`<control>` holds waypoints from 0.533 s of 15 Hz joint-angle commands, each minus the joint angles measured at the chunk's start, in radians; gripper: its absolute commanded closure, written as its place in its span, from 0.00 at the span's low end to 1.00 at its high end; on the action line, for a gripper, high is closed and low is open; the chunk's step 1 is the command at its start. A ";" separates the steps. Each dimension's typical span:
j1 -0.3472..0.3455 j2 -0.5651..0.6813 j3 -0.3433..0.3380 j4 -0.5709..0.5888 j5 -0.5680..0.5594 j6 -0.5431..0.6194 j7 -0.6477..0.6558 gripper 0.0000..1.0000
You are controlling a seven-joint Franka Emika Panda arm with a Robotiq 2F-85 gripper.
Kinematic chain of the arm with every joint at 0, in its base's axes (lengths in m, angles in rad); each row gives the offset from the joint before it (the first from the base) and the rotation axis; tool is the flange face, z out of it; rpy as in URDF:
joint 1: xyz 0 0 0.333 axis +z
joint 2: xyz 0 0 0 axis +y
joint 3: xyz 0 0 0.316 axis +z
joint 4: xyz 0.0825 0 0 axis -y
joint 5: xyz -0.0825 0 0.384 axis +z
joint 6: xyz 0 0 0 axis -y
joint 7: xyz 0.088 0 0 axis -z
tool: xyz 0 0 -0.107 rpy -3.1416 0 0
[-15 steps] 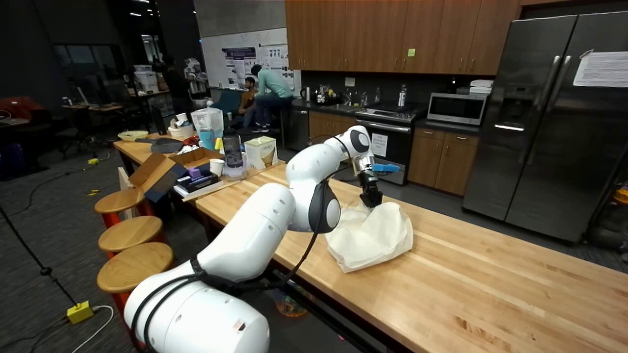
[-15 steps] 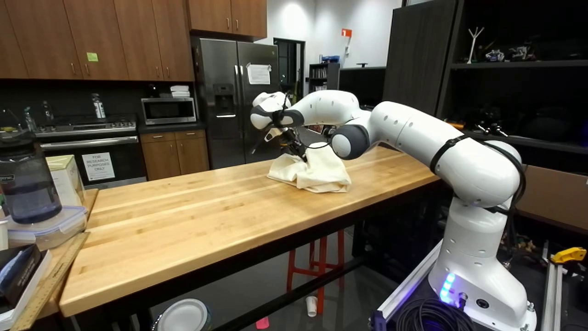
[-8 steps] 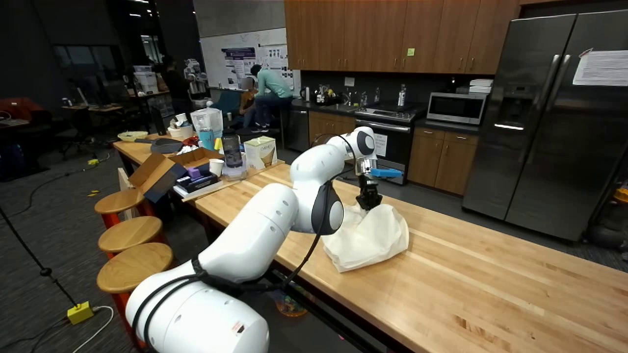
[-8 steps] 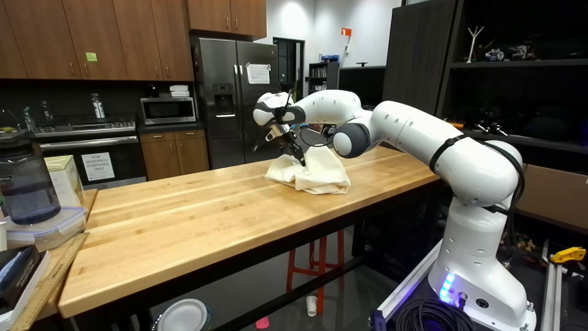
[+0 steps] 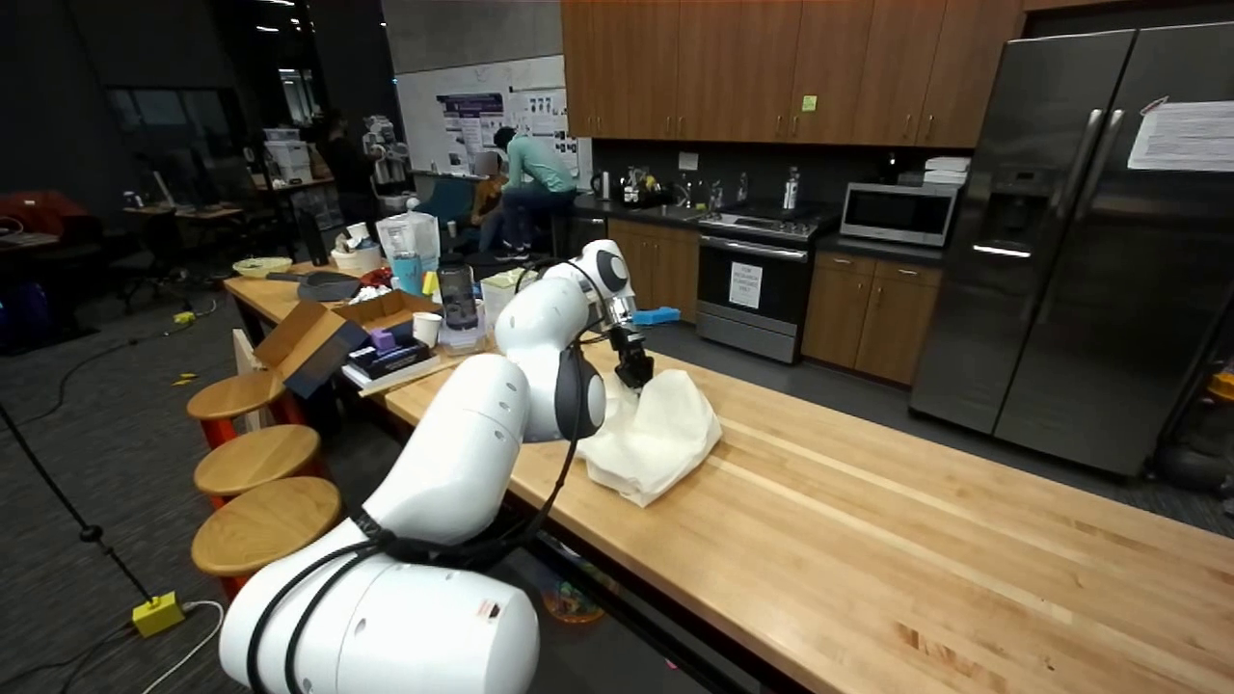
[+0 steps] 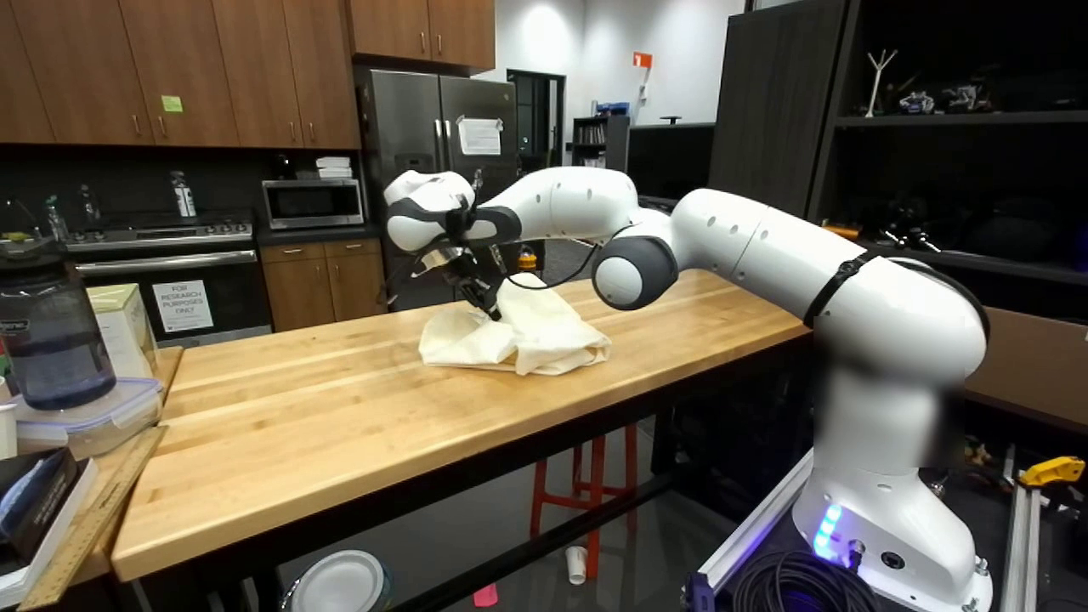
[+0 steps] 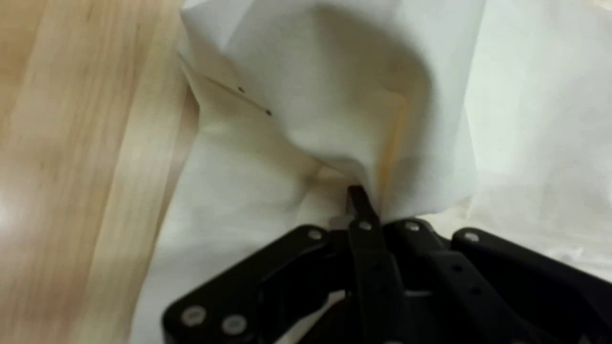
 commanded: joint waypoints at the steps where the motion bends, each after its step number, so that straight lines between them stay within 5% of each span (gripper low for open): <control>1: 0.104 -0.036 -0.024 -0.040 -0.074 0.023 -0.098 0.99; 8: 0.250 -0.051 -0.069 -0.035 -0.239 0.104 -0.242 0.99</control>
